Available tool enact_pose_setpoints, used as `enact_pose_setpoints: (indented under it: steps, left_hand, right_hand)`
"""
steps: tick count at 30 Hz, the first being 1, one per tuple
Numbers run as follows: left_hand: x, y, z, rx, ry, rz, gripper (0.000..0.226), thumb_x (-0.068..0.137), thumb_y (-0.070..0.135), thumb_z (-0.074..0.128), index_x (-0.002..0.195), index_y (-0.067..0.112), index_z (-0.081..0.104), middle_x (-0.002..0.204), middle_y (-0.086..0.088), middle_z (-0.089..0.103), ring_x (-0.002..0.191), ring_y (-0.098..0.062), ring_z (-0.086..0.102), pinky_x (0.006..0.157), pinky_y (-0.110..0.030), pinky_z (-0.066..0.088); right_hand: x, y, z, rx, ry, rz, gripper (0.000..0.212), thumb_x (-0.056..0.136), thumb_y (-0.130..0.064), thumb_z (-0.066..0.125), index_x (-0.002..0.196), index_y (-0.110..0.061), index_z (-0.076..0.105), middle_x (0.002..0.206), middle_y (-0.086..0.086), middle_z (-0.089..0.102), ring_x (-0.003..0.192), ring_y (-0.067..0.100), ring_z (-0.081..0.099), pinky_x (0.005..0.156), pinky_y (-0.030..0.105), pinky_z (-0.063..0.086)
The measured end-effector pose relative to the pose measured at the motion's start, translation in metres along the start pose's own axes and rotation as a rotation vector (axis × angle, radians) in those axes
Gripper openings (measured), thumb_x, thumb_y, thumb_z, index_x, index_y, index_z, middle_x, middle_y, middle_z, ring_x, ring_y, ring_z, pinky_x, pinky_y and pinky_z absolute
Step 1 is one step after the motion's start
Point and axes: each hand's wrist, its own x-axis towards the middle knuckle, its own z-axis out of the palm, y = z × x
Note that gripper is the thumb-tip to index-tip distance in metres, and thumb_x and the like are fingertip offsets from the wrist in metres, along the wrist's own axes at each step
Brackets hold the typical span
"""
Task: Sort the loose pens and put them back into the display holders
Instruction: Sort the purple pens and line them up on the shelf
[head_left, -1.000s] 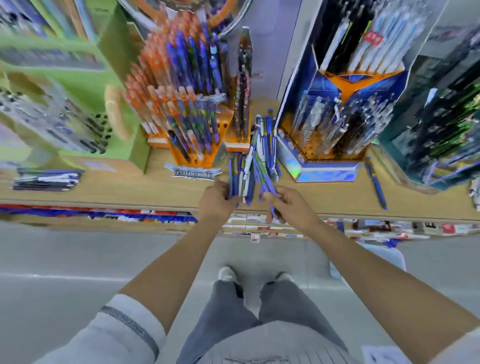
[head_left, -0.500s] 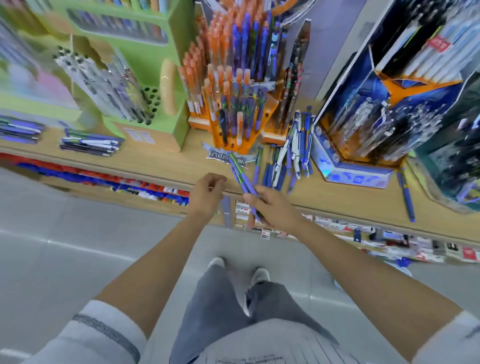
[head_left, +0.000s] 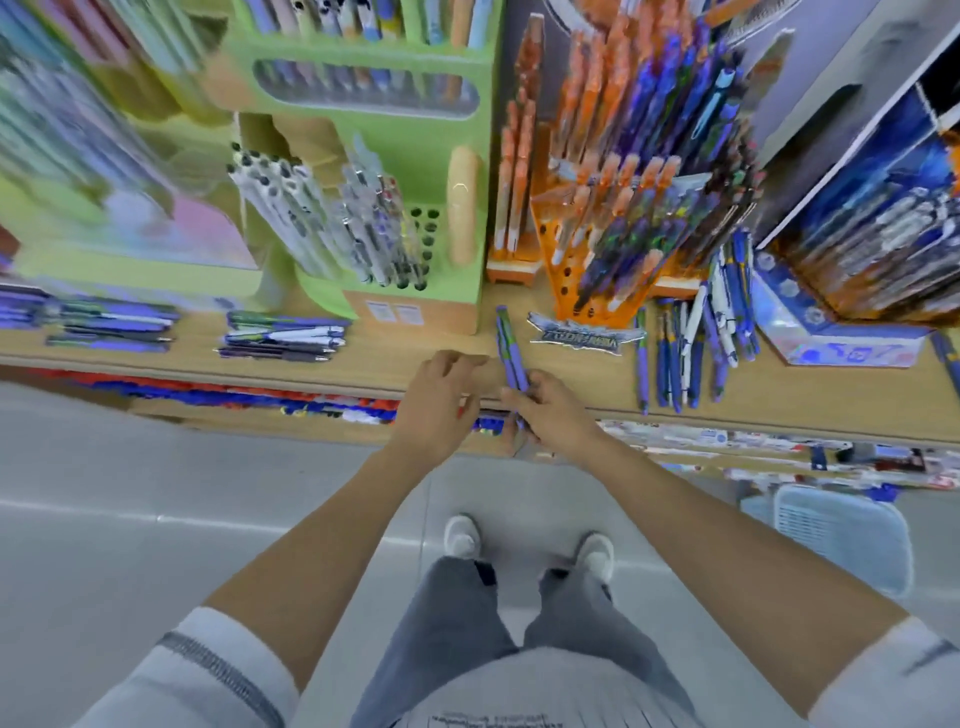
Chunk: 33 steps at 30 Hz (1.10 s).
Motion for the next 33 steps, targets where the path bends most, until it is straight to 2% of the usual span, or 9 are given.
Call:
enact_pose_setpoints:
  steps: [3, 4, 6, 10, 16, 21, 27, 30, 33]
  left_hand:
    - [0.005, -0.012, -0.004, 0.044, -0.046, 0.099, 0.049, 0.081, 0.007, 0.058, 0.13, 0.009, 0.056, 0.123, -0.019, 0.055, 0.106, -0.04, 0.053, 0.089, -0.049, 0.048]
    - [0.006, -0.016, -0.004, 0.058, -0.058, 0.124, 0.05, 0.081, 0.011, 0.056, 0.131, 0.009, 0.055, 0.124, -0.019, 0.054, 0.106, -0.04, 0.053, 0.087, -0.049, 0.049]
    - [0.008, -0.02, -0.005, 0.078, -0.082, 0.162, 0.054, 0.08, 0.018, 0.055, 0.133, 0.01, 0.054, 0.127, -0.02, 0.053, 0.107, -0.04, 0.052, 0.087, -0.049, 0.049]
    - [0.014, -0.027, -0.006, 0.08, -0.098, 0.236, 0.063, 0.077, 0.019, 0.072, 0.136, 0.014, 0.051, 0.133, -0.02, 0.049, 0.114, -0.041, 0.051, 0.093, -0.047, 0.046]
    - [0.019, -0.03, -0.001, 0.156, -0.109, 0.306, 0.073, 0.074, 0.032, 0.08, 0.139, 0.017, 0.049, 0.139, -0.017, 0.047, 0.118, -0.04, 0.05, 0.09, -0.048, 0.047]
    - [0.025, -0.024, 0.002, 0.274, -0.098, 0.311, 0.064, 0.067, 0.026, 0.085, 0.126, 0.013, 0.06, 0.137, -0.013, 0.053, 0.114, -0.036, 0.055, 0.081, -0.044, 0.05]
    - [0.027, -0.011, 0.005, 0.308, -0.039, 0.267, 0.053, 0.077, 0.02, 0.075, 0.126, 0.008, 0.059, 0.127, -0.017, 0.057, 0.111, -0.038, 0.054, 0.082, -0.044, 0.049]
    - [0.026, 0.011, 0.008, 0.234, 0.023, 0.335, 0.035, 0.082, 0.019, 0.062, 0.115, 0.008, 0.062, 0.113, -0.014, 0.058, 0.101, -0.034, 0.055, 0.078, -0.042, 0.05]
    - [0.03, 0.044, 0.017, 0.124, -0.05, 0.389, 0.033, 0.088, 0.022, 0.049, 0.116, 0.011, 0.062, 0.108, -0.009, 0.06, 0.1, -0.031, 0.056, 0.08, -0.04, 0.049]
  right_hand:
    - [0.008, 0.0, 0.014, -0.023, 0.11, -0.002, 0.021, 0.089, -0.01, 0.065, 0.1, -0.015, 0.048, 0.079, 0.01, 0.066, 0.074, 0.032, 0.063, 0.068, 0.042, 0.052]
    - [0.009, 0.0, 0.017, -0.003, 0.139, 0.008, 0.029, 0.086, -0.005, 0.068, 0.103, -0.015, 0.047, 0.09, 0.02, 0.065, 0.085, 0.038, 0.064, 0.08, 0.049, 0.053]
    - [0.01, -0.001, 0.02, 0.065, 0.186, 0.025, 0.042, 0.081, 0.004, 0.07, 0.109, -0.015, 0.045, 0.102, 0.031, 0.062, 0.095, 0.045, 0.062, 0.088, 0.057, 0.05]
    - [0.012, -0.003, 0.024, 0.096, 0.28, -0.036, 0.043, 0.077, 0.012, 0.066, 0.106, -0.017, 0.054, 0.087, 0.002, 0.064, 0.083, 0.025, 0.064, 0.085, 0.049, 0.054]
    - [0.01, -0.002, 0.019, -0.166, 0.436, -0.115, 0.045, 0.077, 0.007, 0.065, 0.12, -0.007, 0.061, 0.107, 0.007, 0.049, 0.069, 0.012, 0.055, 0.076, 0.024, 0.046]
    - [0.01, 0.003, 0.014, -0.26, 0.371, -0.192, 0.047, 0.077, 0.008, 0.062, 0.121, -0.007, 0.065, 0.107, 0.002, 0.045, 0.085, 0.013, 0.054, 0.081, 0.005, 0.041]
    - [-0.006, 0.002, -0.015, -0.172, 0.443, -0.193, 0.033, 0.086, 0.001, 0.059, 0.114, -0.014, 0.066, 0.106, 0.001, 0.058, 0.082, 0.015, 0.059, 0.073, 0.01, 0.045]
    - [-0.025, 0.012, -0.051, -0.142, 0.567, -0.192, 0.023, 0.09, -0.002, 0.058, 0.107, -0.014, 0.067, 0.095, -0.001, 0.063, 0.075, 0.008, 0.056, 0.068, 0.015, 0.045]
    - [-0.038, 0.034, -0.094, -0.159, 0.732, -0.139, 0.016, 0.09, -0.006, 0.058, 0.103, -0.012, 0.066, 0.089, 0.002, 0.065, 0.073, 0.011, 0.057, 0.07, 0.029, 0.048]
